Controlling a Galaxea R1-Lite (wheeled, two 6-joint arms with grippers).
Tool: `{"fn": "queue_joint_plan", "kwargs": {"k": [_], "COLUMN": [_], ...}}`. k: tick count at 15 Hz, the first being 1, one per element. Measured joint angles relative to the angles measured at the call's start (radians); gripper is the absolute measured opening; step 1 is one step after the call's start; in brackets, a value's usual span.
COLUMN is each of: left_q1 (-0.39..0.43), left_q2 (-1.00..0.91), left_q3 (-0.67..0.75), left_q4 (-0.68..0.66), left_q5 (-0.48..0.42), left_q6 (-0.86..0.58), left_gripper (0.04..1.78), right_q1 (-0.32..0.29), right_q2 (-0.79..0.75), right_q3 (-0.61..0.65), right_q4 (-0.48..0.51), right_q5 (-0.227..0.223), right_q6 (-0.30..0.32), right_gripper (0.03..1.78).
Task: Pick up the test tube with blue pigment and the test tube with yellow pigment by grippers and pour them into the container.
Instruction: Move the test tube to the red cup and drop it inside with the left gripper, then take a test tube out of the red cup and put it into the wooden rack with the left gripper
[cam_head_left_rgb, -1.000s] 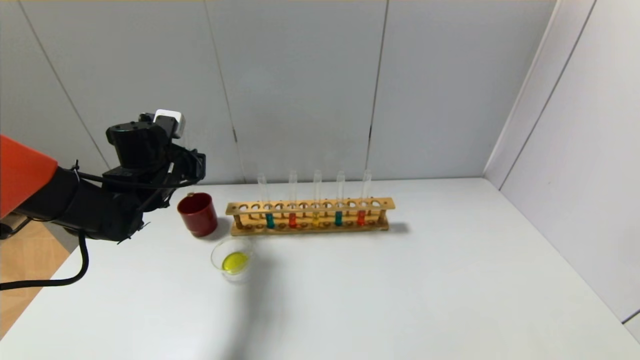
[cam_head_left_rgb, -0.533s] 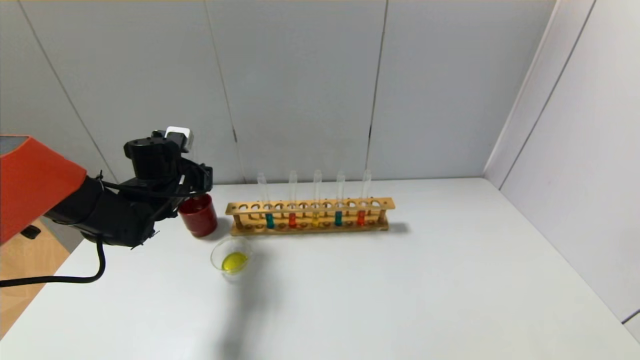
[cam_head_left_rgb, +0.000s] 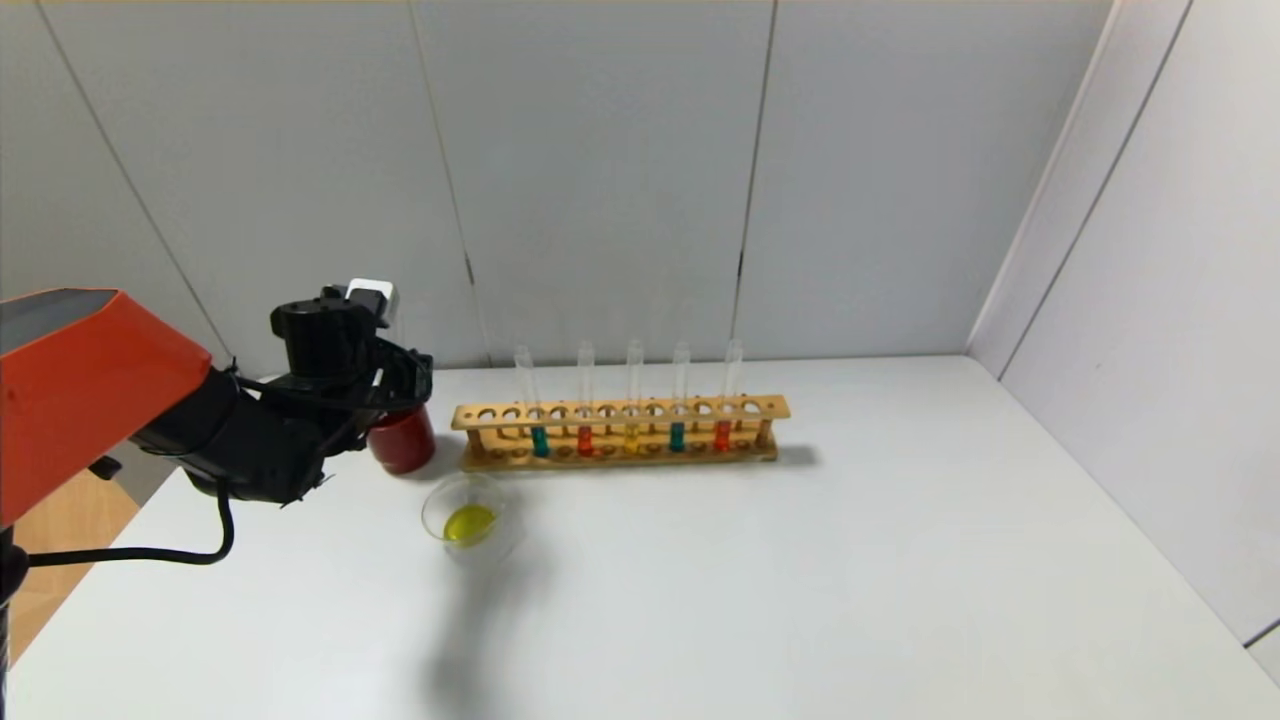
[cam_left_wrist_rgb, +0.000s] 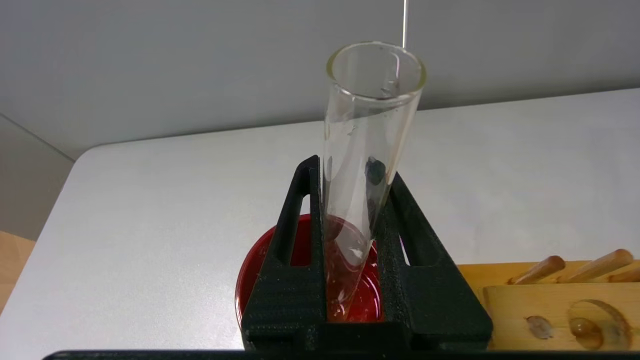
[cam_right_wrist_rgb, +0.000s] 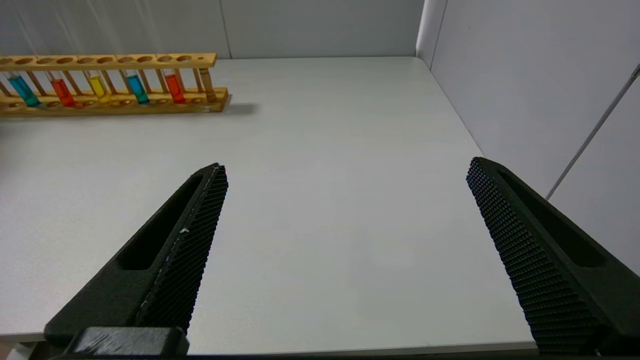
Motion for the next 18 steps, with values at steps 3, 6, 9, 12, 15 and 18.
{"fn": "queue_joint_plan", "kwargs": {"k": [3, 6, 9, 12, 15, 18], "left_q1": [0.005, 0.011, 0.013, 0.013, 0.011, 0.005], "left_q2": [0.026, 0.042, 0.049, 0.057, 0.042, -0.040], "left_q3": [-0.007, -0.010, -0.011, -0.011, -0.005, 0.011], "left_q4": [-0.009, -0.010, -0.018, -0.019, -0.033, -0.047], "left_q5": [0.000, -0.003, -0.003, -0.001, -0.002, -0.002], "left_q6": [0.001, 0.003, 0.003, 0.002, 0.001, 0.005], "left_gripper": [0.33, 0.34, 0.46, 0.83, 1.35, 1.66], "right_q1": [0.000, 0.000, 0.000, 0.000, 0.000, 0.000], "right_q2": [0.000, 0.000, 0.000, 0.000, 0.000, 0.000], "right_q3": [0.000, 0.000, 0.000, 0.000, 0.000, 0.000], "right_q4": [0.000, 0.000, 0.000, 0.000, 0.000, 0.000], "right_q5": [0.000, 0.000, -0.001, -0.001, 0.000, -0.001], "right_q6": [0.000, 0.000, 0.000, 0.000, 0.000, 0.000], "right_gripper": [1.75, 1.75, 1.75, 1.75, 1.75, 1.75]}}
